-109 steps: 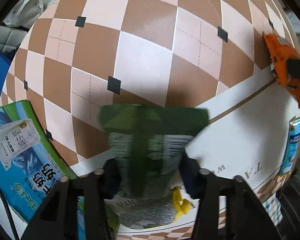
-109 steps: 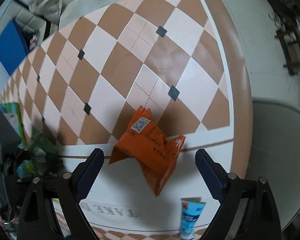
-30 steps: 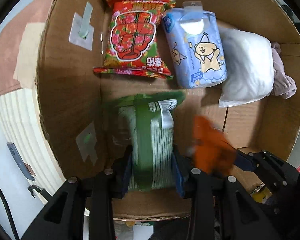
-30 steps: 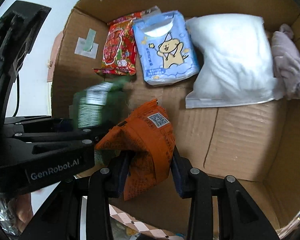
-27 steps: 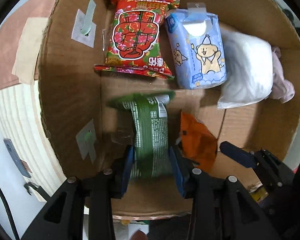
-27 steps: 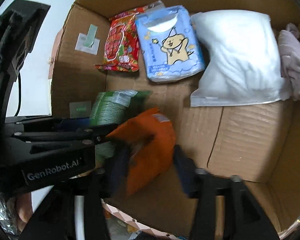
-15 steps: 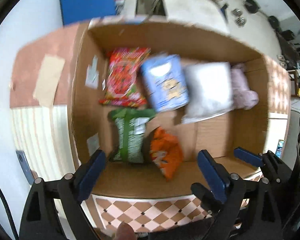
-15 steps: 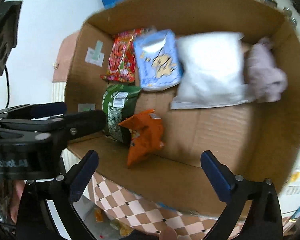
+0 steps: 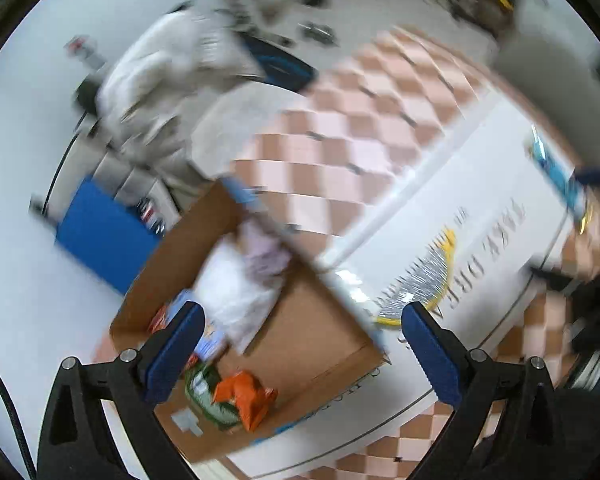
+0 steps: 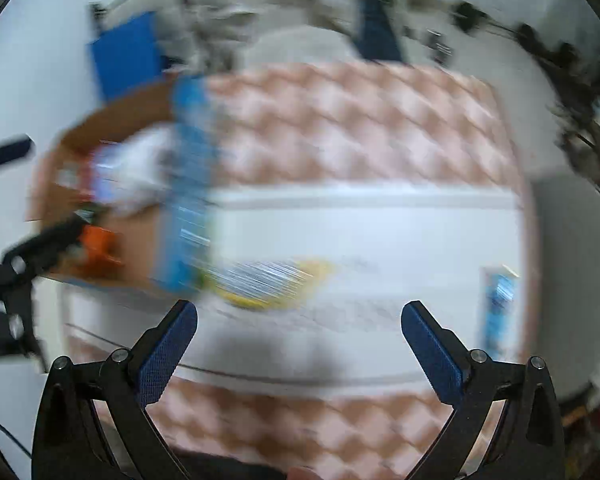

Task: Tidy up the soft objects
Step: 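Move both tools back toward the remaining items on the table, then grasp the yellow-silver sponge with left gripper while right grasps the blue Nestle tube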

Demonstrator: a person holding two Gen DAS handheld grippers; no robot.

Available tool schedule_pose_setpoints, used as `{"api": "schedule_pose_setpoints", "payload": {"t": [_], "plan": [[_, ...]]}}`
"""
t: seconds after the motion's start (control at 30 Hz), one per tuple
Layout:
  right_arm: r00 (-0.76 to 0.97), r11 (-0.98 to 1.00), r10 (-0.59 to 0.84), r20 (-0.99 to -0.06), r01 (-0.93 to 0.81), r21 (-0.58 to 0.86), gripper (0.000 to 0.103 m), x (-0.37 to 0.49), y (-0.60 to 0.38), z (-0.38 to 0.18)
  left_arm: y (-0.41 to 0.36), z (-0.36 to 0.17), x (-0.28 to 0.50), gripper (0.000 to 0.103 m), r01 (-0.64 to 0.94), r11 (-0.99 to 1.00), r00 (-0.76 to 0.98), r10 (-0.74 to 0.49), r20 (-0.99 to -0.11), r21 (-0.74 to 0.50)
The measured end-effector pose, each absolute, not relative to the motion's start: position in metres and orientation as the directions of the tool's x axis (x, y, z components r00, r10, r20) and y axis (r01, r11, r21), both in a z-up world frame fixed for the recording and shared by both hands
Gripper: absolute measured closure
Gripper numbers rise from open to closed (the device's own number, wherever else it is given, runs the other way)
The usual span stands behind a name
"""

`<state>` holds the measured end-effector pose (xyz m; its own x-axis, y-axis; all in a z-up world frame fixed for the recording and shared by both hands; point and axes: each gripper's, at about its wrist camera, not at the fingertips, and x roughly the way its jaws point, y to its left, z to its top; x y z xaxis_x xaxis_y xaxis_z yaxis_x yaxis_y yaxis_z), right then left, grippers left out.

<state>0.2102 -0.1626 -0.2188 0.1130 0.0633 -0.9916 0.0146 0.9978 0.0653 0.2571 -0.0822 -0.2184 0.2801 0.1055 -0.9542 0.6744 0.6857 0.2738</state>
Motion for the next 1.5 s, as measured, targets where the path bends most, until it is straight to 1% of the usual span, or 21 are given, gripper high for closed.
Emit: {"api": "schedule_pose_setpoints", "payload": {"t": [0.1,0.17,0.23,0.33,0.43,0.57,0.73,0.83,0.87,0.9,0.97,1.03,1.1,1.17,1.23,1.33,1.4,1.43,1.47,1.5], "plan": [[0.037,0.992,0.026,-0.999,0.120,0.030,0.000,0.183,-0.232,-0.245,-0.127,-0.267,0.242,0.002,0.790,0.540,0.233,0.175,-0.957,0.291],[0.003,0.982,0.003,-1.000,0.187,0.004,0.000,0.168,-0.274,-0.260,-0.148,-0.295,0.230,0.002,0.842,0.434,0.242,0.227,-0.943,0.320],[-0.011,0.975,-0.018,-1.000,0.223,-0.020,0.000,0.159,-0.297,-0.272,-0.166,-0.332,0.218,0.002,0.885,0.313,0.252,0.299,-0.920,0.344],[-0.035,0.963,-0.044,-0.998,0.266,-0.052,0.000,0.148,-0.331,-0.293,-0.178,-0.373,0.211,0.002,0.923,0.223,0.214,0.379,-0.900,0.313],[-0.073,0.953,-0.043,-0.996,0.295,-0.063,0.000,0.144,-0.357,-0.318,-0.183,-0.397,0.210,0.002,0.939,0.206,0.166,0.431,-0.887,0.277],[-0.109,0.954,-0.043,-0.993,0.290,-0.073,0.000,0.145,-0.369,-0.337,-0.182,-0.414,0.213,0.002,0.942,0.218,0.128,0.473,-0.871,0.257],[-0.138,0.957,-0.037,-0.990,0.281,-0.075,0.000,0.153,-0.377,-0.357,-0.170,-0.421,0.216,0.002,0.934,0.274,0.071,0.484,-0.872,0.229],[-0.148,0.957,-0.036,-0.988,0.281,-0.076,0.000,0.158,-0.381,-0.365,-0.164,-0.427,0.214,0.002,0.931,0.283,0.066,0.488,-0.870,0.229],[-0.151,0.956,-0.032,-0.988,0.283,-0.074,0.000,0.159,-0.383,-0.368,-0.161,-0.428,0.214,0.005,0.930,0.287,0.064,0.489,-0.870,0.229],[-0.155,0.957,-0.028,-0.988,0.283,-0.072,0.000,0.160,-0.384,-0.370,-0.160,-0.429,0.214,0.011,0.929,0.292,0.060,0.489,-0.870,0.228],[-0.165,0.957,-0.021,-0.986,0.281,-0.067,0.000,0.162,-0.385,-0.375,-0.159,-0.432,0.217,0.019,0.926,0.305,0.045,0.493,-0.869,0.222],[-0.172,0.958,-0.019,-0.985,0.278,-0.067,0.000,0.163,-0.386,-0.378,-0.158,-0.435,0.217,0.024,0.922,0.325,0.025,0.494,-0.869,0.211],[-0.177,0.957,-0.019,-0.984,0.281,-0.069,0.000,0.163,-0.388,-0.382,-0.158,-0.434,0.222,0.041,0.917,0.357,-0.020,0.489,-0.872,0.179],[-0.176,0.955,-0.018,-0.984,0.287,-0.069,0.000,0.163,-0.389,-0.386,-0.160,-0.432,0.227,0.049,0.900,0.407,-0.060,0.470,-0.881,0.156],[-0.181,0.954,-0.007,-0.983,0.294,-0.061,0.001,0.164,-0.391,-0.396,-0.159,-0.429,0.230,0.049,0.869,0.471,-0.080,0.433,-0.898,0.150],[-0.196,0.952,0.005,-0.981,0.300,-0.055,0.006,0.161,-0.389,-0.404,-0.157,-0.425,0.231,0.049,0.805,0.586,-0.158,0.365,-0.918,0.094],[-0.200,0.951,0.014,-0.980,0.304,-0.048,0.013,0.158,-0.388,-0.409,-0.156,-0.424,0.230,0.049,0.763,0.643,-0.186,0.325,-0.927,0.073],[-0.201,0.951,0.017,-0.980,0.306,-0.047,0.022,0.157,-0.386,-0.411,-0.156,-0.424,0.228,0.049,0.746,0.662,-0.189,0.318,-0.929,0.075],[-0.201,0.950,0.019,-0.979,0.309,-0.045,0.028,0.155,-0.386,-0.412,-0.156,-0.424,0.226,0.049,0.726,0.683,-0.196,0.310,-0.930,0.075],[-0.191,0.947,0.029,-0.981,0.319,-0.034,0.030,0.153,-0.386,-0.411,-0.156,-0.426,0.224,0.049,0.697,0.713,-0.209,0.302,-0.930,0.075]]}}
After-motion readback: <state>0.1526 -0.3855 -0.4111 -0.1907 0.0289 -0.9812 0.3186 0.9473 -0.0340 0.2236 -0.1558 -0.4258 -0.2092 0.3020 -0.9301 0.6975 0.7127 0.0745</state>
